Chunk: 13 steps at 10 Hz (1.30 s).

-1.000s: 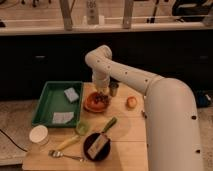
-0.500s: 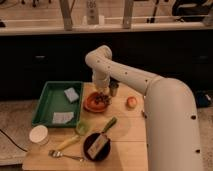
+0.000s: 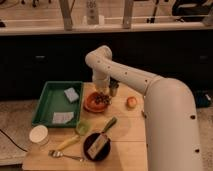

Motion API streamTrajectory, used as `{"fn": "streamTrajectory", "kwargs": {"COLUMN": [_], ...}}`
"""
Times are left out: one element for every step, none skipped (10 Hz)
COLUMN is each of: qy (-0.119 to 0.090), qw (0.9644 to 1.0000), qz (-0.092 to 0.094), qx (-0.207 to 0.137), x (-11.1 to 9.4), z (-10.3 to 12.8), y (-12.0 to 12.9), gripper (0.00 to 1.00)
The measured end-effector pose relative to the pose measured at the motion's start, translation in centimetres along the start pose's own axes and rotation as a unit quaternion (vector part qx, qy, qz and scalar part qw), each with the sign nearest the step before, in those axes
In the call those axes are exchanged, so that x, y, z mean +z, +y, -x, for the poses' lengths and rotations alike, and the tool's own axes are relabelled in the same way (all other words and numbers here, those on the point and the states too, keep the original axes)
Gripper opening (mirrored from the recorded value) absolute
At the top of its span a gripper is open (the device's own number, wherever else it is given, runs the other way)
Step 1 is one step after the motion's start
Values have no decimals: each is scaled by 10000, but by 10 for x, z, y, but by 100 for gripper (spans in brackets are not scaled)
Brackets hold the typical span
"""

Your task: Place grapes in red bowl

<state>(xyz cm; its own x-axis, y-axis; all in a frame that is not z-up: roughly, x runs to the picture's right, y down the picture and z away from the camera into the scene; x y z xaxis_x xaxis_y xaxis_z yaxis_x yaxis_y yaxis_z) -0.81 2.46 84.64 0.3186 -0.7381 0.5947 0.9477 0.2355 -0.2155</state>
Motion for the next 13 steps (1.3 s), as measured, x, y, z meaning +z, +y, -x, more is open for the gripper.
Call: {"fn": "streamTrajectory", "kwargs": {"qy": [1,3,2,6,5,6,10,10,10,12,13,17,21], "qw": [10000,10000,10000,9999,9999,9998,9998,9997,9997,9996,9995,9994,9993], "qz": [2,2,4,13,17,18,20,22,28,31,33,33,42], "qx": [-33,-64,-87,-130,-157,-184,-213,-235,-257,-285,-320,-348,-382], "x": [0,0,1,1,1,1,2,2,2,2,2,2,3], "z": [0,0,-1,-1,-1,-1,-1,-1,-2,-2,-2,-2,-3], "y": [0,0,0,0,0,0,0,0,0,0,0,0,0], "gripper": [1,1,1,1,1,1,1,1,3,8,10,10,10]}}
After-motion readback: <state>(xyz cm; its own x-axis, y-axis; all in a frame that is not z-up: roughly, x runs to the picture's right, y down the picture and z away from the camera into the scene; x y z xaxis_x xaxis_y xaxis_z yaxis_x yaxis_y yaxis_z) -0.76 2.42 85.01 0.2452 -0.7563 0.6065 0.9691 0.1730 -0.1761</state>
